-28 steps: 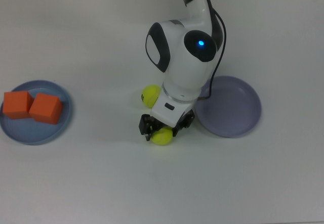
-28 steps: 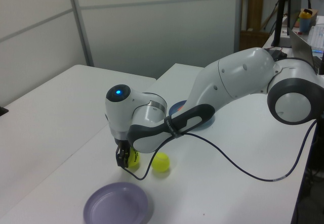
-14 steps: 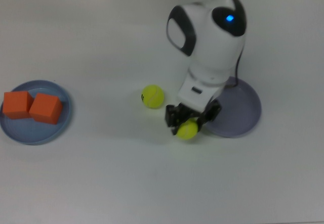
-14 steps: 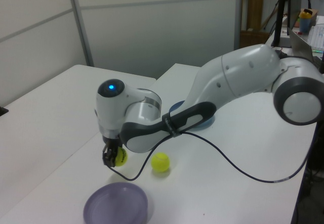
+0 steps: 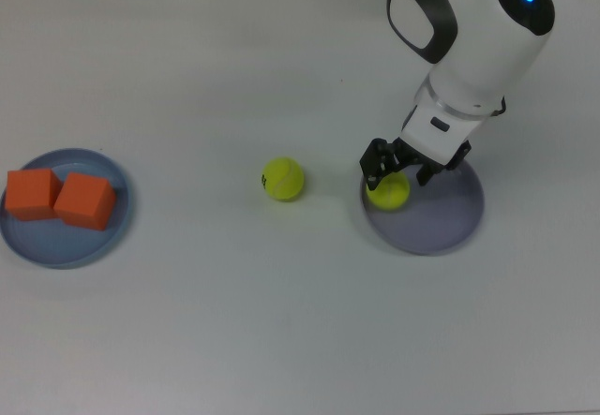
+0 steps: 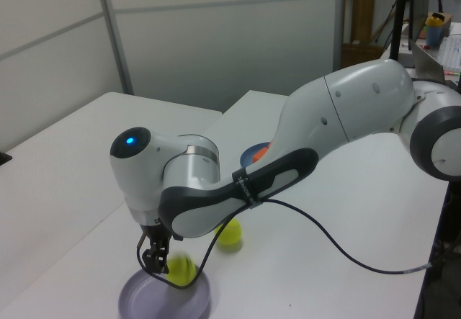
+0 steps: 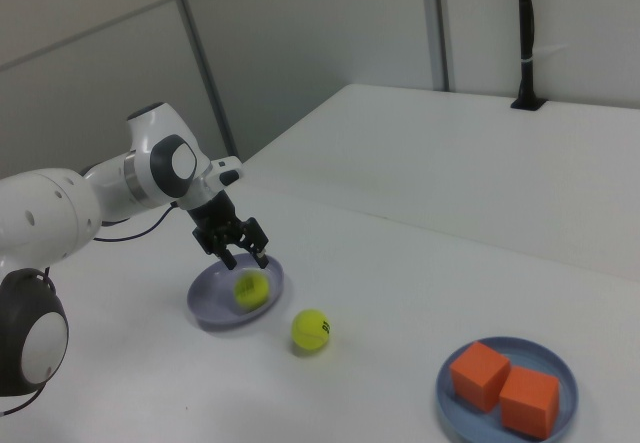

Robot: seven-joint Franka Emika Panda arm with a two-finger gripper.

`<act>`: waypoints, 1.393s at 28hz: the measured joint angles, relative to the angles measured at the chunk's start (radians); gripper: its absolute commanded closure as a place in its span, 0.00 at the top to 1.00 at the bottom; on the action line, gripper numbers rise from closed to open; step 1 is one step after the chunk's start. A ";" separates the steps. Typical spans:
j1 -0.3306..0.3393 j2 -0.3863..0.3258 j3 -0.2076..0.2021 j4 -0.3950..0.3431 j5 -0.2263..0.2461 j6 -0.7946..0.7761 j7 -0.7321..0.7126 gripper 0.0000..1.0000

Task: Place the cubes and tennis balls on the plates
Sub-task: 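Carry the tennis ball onto the lavender plate and release, then move the gripper to the second tennis ball and grasp it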

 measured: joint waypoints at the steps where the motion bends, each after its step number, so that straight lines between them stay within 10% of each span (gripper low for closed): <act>1: 0.000 0.000 0.000 0.000 0.000 -0.002 0.009 1.00; 11: -0.010 -0.035 -0.008 0.037 0.001 -0.073 0.011 1.00; 22: -0.079 -0.060 -0.102 0.009 0.003 -0.259 -0.101 1.00; 39: -0.111 0.015 -0.106 -0.056 0.003 -0.259 -0.112 0.91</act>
